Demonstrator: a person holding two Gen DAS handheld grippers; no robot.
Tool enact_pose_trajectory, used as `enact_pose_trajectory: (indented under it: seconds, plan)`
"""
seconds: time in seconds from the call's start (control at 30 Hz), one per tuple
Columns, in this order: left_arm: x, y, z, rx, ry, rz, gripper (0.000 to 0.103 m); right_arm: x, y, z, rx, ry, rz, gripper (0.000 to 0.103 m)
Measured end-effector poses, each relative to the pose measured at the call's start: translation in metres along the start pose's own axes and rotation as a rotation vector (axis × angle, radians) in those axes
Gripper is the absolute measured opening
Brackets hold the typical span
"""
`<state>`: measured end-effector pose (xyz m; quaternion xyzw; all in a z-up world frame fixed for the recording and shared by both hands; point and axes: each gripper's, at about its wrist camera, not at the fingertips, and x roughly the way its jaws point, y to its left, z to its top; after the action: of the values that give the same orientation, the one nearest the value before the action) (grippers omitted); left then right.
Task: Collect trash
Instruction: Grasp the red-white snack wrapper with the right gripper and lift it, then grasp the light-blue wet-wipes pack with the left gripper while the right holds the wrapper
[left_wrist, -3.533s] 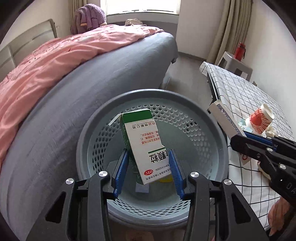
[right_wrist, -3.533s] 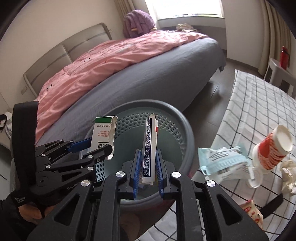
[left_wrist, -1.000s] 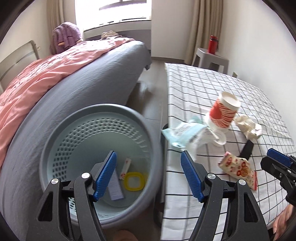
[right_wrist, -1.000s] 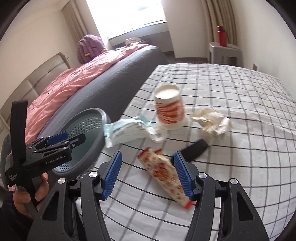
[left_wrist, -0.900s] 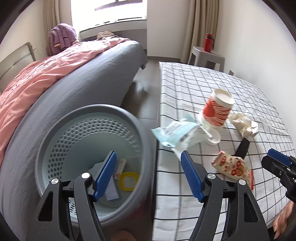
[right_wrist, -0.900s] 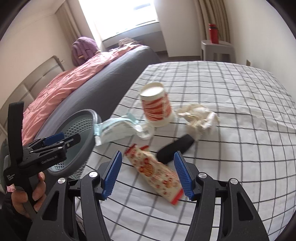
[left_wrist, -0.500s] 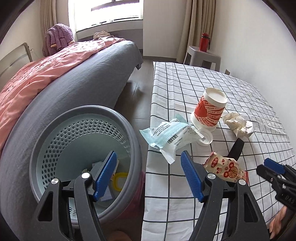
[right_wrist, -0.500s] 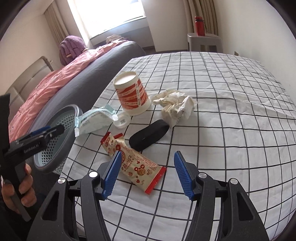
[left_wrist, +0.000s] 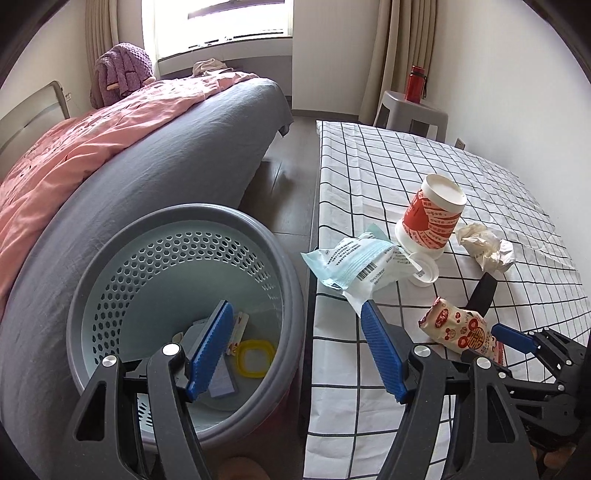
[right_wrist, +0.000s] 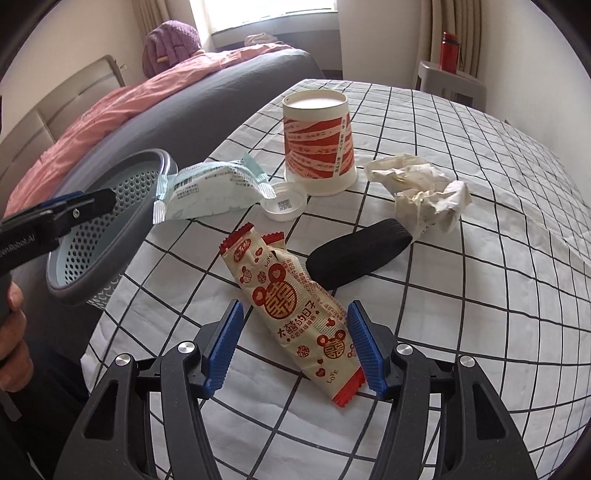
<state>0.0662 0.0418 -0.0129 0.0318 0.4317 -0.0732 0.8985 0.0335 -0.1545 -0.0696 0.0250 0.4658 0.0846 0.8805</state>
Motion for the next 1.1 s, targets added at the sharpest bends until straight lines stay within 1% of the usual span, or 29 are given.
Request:
enact_pose_trajectory:
  seconds: [0.1, 0.2, 0.23, 0.27, 0.33, 0.4, 0.57, 0.63, 0.73, 0.87, 0.97, 1.1]
  plan:
    - [-0.001, 0.003, -0.001, -0.005, 0.001, 0.000, 0.069, 0.004, 0.006, -0.001, -0.028, 0.006, -0.018, 0.058]
    - [-0.001, 0.004, -0.001, -0.004, -0.001, 0.001, 0.069, 0.006, 0.009, -0.002, -0.047, 0.007, -0.035, 0.055]
    - [-0.001, 0.004, -0.001, -0.003, 0.000, 0.001, 0.069, 0.006, 0.010, -0.002, -0.049, 0.004, -0.034, 0.053]
    - [-0.001, 0.004, -0.001, -0.003, 0.000, 0.000, 0.069, 0.006, 0.011, -0.002, -0.050, 0.002, -0.030, 0.048]
    - [-0.001, 0.004, -0.002, -0.003, 0.001, 0.000, 0.069, 0.005, 0.012, -0.002, -0.053, -0.001, -0.027, 0.043]
    - [-0.001, 0.004, -0.002, -0.003, 0.002, 0.000, 0.069, 0.003, 0.012, -0.003, -0.056, -0.002, -0.023, 0.041]
    - [0.001, 0.003, -0.004, 0.000, 0.017, -0.021, 0.069, -0.004, 0.010, -0.006, -0.035, -0.002, 0.015, 0.037]
    - [0.001, 0.002, -0.004, 0.007, 0.021, -0.027, 0.069, -0.010, 0.007, -0.007, -0.011, -0.007, 0.039, 0.031]
    - [0.002, 0.000, -0.004, 0.023, 0.036, -0.044, 0.069, -0.021, 0.000, -0.008, 0.037, -0.022, 0.080, 0.031]
    - [0.004, -0.004, -0.002, 0.078, 0.054, -0.053, 0.069, -0.035, -0.011, -0.009, 0.091, -0.047, 0.118, 0.031]
    - [0.009, -0.008, 0.003, 0.118, 0.081, -0.080, 0.069, -0.046, -0.019, -0.009, 0.127, -0.072, 0.139, 0.031]
    - [0.016, -0.020, 0.018, 0.222, 0.094, -0.103, 0.069, -0.056, -0.028, -0.008, 0.148, -0.097, 0.150, 0.031]
